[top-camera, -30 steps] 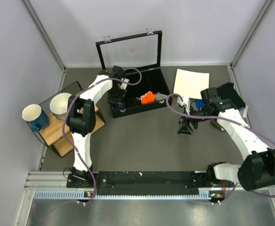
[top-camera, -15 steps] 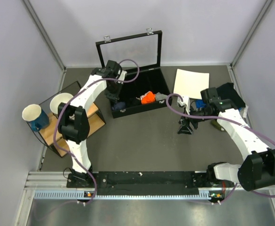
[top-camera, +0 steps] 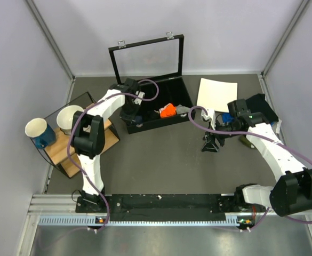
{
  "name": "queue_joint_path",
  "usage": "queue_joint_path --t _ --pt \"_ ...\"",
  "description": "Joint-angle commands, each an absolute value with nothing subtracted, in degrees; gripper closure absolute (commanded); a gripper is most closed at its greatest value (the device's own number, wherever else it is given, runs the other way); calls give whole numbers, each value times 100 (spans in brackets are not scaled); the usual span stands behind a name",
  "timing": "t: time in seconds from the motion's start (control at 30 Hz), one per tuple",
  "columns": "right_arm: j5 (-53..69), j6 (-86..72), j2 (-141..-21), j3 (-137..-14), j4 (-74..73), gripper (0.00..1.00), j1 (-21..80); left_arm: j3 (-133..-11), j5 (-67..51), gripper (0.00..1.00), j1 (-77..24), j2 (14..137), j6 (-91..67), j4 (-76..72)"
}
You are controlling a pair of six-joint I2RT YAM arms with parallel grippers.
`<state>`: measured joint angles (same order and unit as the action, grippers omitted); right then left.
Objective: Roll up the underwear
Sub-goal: Place the underwear in the storage box.
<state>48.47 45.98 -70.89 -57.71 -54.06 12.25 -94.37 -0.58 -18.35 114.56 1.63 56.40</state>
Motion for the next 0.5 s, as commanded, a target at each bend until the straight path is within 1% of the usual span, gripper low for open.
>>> queue_joint_path --t 0.0,0.17,0.23,0.33,0.37,0.4,0.47 --pt "4939 4658 -7005 -5731 -5361 35 1195 -9413 -79 95 -1802 11961 202 5774" --pt "4913 4658 -6961 -5713 -5361 35 1195 -9510 -202 93 -1802 12024 176 5740" --pt "4939 4676 -6943 -5695 -5361 35 1187 -9449 -123 86 -1802 11700 158 5608" --pt "4940 4737 -6900 -5695 -5361 35 1195 -9352 -149 82 -1802 11067 149 5546" --pt "4948 4746 -6873 -5695 -5353 35 1195 -9291 -176 79 -1802 10891 141 5485" --pt "4957 4781 -6803 -5678 -5361 35 1195 -9255 -202 79 -1802 10542 106 5450" --pt "4957 4843 -6689 -5686 -5361 35 1187 -9150 -386 77 -1802 10214 79 5397"
